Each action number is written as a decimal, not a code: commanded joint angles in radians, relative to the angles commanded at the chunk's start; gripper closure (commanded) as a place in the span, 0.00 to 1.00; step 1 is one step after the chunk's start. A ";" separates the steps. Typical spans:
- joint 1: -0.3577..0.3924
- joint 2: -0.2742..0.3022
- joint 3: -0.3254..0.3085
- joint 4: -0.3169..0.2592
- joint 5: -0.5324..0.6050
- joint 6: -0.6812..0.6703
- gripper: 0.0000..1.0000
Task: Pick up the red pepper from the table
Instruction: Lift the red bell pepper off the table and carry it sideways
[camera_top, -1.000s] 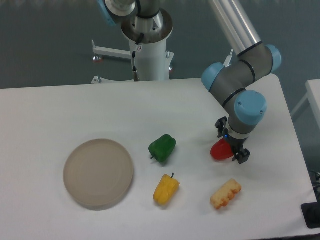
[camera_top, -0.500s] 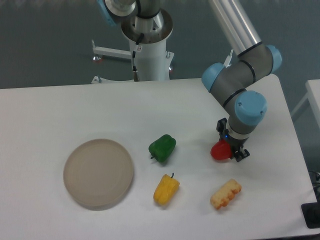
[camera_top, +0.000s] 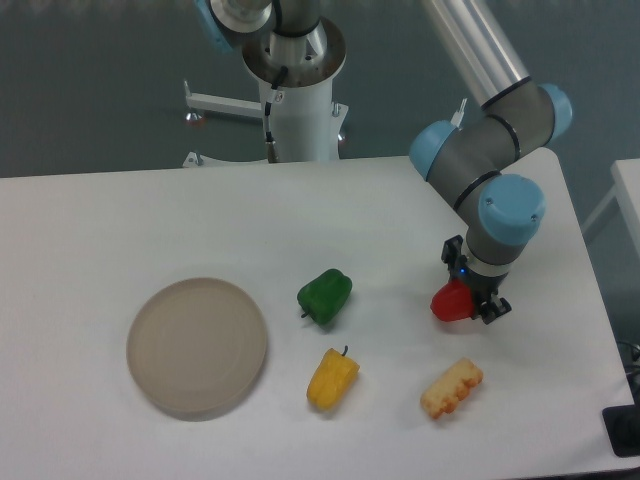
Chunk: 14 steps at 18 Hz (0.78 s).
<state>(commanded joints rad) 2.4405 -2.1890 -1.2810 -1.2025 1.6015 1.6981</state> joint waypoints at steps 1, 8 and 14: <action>0.000 -0.002 0.020 -0.012 -0.002 0.000 0.45; 0.025 -0.015 0.126 -0.081 -0.046 0.000 0.45; 0.035 -0.021 0.160 -0.084 -0.048 0.000 0.45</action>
<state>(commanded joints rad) 2.4758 -2.2105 -1.1213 -1.2870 1.5539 1.6981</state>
